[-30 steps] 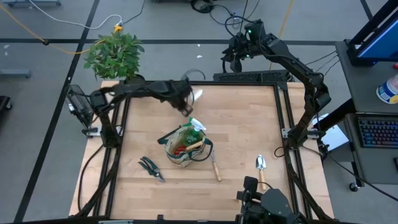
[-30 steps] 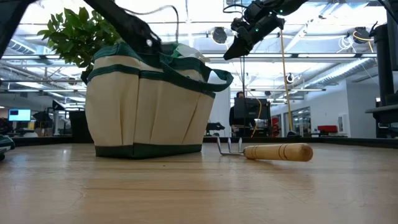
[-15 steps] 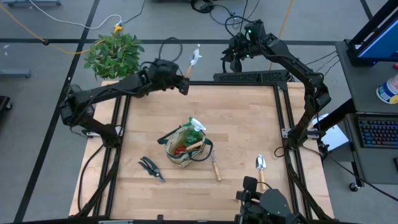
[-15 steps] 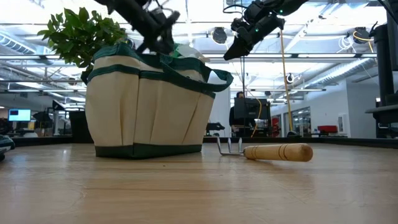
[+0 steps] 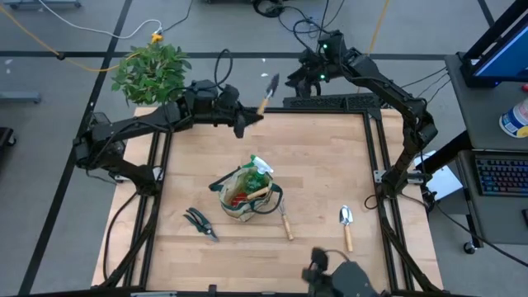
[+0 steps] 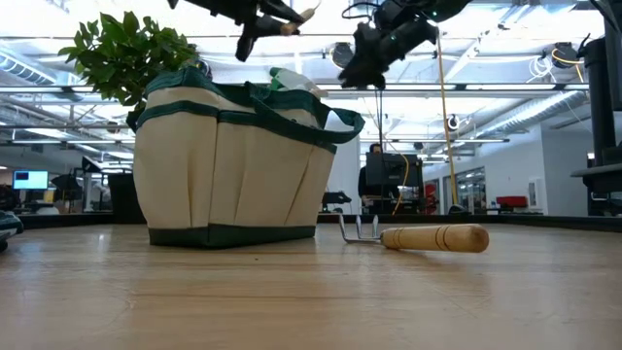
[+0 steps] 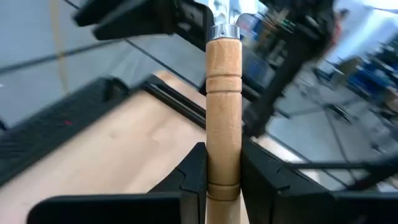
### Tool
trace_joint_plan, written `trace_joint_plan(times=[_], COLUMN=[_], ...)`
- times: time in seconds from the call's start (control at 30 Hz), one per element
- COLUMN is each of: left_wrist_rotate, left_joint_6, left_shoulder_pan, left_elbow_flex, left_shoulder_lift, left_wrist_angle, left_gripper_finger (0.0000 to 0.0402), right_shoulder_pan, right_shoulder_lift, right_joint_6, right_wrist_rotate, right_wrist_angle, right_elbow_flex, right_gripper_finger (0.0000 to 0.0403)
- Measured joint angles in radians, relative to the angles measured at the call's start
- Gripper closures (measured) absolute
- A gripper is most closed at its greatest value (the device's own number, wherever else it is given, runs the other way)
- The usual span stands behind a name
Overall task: Pick & Place Garden tools in Gardening bag
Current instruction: Put the brown trowel into the brown bag
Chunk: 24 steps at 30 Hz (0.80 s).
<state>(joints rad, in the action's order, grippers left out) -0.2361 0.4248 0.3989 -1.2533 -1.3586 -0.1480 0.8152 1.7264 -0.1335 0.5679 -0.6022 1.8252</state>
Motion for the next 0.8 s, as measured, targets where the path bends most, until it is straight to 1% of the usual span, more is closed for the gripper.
trace_joint_plan(times=[0.07, 0.13, 0.27, 0.47, 0.57, 0.63, 0.73, 0.8], left_wrist_rotate=[-0.034, -0.064, -0.090, -0.068, -0.043, -0.023, 0.020, 0.036], left_joint_6=[0.000, 0.007, 0.049, 0.161, 0.251, 0.316, 0.407, 0.458], left_shoulder_pan=[-0.015, -0.033, -0.065, -0.102, -0.110, -0.119, -0.139, -0.154], left_elbow_flex=[0.000, 0.000, 0.000, -0.001, -0.001, -0.002, -0.001, -0.001], left_shoulder_lift=[-0.001, -0.001, 0.028, 0.113, 0.168, 0.198, 0.232, 0.237], left_wrist_angle=[-0.005, -0.006, -0.032, -0.130, -0.229, -0.307, -0.454, -0.516], left_gripper_finger=[0.0337, 0.0337, 0.0337, 0.0337, 0.0337, 0.0337, 0.0337, 0.0337], right_shoulder_pan=[-0.026, -0.056, -0.108, -0.193, -0.255, -0.293, -0.366, -0.407], right_shoulder_lift=[0.000, 0.000, -0.008, -0.031, -0.048, -0.064, -0.073, -0.080], right_joint_6=[0.021, 0.020, 0.020, -0.024, -0.103, -0.181, -0.338, -0.443], right_wrist_rotate=[0.069, 0.111, 0.115, 0.106, 0.037, -0.061, -0.236, -0.323], right_wrist_angle=[0.000, 0.000, -0.008, -0.014, 0.014, 0.007, 0.064, 0.083], right_elbow_flex=[0.000, 0.000, 0.000, -0.002, 0.000, -0.001, 0.000, 0.000], right_gripper_finger=[0.0259, 0.0259, 0.0259, 0.0259, 0.0259, 0.0259, 0.0259, 0.0259])
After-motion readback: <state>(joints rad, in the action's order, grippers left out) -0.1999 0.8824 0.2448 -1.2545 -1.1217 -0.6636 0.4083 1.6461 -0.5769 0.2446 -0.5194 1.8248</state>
